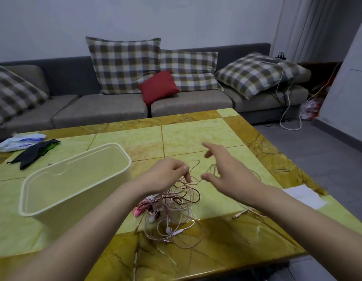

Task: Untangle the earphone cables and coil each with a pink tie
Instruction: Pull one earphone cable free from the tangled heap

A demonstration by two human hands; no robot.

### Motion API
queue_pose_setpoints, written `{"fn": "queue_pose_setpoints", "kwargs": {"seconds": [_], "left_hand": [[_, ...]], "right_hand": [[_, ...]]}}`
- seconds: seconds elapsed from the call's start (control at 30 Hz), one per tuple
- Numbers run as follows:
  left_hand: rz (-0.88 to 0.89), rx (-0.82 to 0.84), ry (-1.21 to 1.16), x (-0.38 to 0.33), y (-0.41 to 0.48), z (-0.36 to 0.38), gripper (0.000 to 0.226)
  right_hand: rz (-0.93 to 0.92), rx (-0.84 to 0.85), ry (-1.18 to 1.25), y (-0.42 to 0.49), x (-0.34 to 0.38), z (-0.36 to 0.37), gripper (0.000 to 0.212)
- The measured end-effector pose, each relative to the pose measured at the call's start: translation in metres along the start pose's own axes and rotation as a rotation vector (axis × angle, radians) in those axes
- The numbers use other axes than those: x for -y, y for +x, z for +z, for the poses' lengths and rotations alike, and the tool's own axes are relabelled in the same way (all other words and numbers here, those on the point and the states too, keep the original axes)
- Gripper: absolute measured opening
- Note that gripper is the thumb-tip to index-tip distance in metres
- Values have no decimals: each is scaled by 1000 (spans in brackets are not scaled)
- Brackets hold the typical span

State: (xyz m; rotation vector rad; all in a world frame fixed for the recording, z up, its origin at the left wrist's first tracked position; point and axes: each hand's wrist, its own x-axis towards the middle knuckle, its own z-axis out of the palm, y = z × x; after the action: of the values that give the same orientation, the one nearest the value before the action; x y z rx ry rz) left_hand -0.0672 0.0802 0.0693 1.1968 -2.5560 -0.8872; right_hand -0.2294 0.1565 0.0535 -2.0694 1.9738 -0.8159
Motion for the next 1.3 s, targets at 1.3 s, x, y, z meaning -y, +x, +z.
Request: {"fn": "queue_pose_setpoints", "kwargs": {"seconds": [1.3], "left_hand": [[-108,-377,-734,37,-19,38,10]], "right_hand": [[148,170,315,-4,23,57,21]]}}
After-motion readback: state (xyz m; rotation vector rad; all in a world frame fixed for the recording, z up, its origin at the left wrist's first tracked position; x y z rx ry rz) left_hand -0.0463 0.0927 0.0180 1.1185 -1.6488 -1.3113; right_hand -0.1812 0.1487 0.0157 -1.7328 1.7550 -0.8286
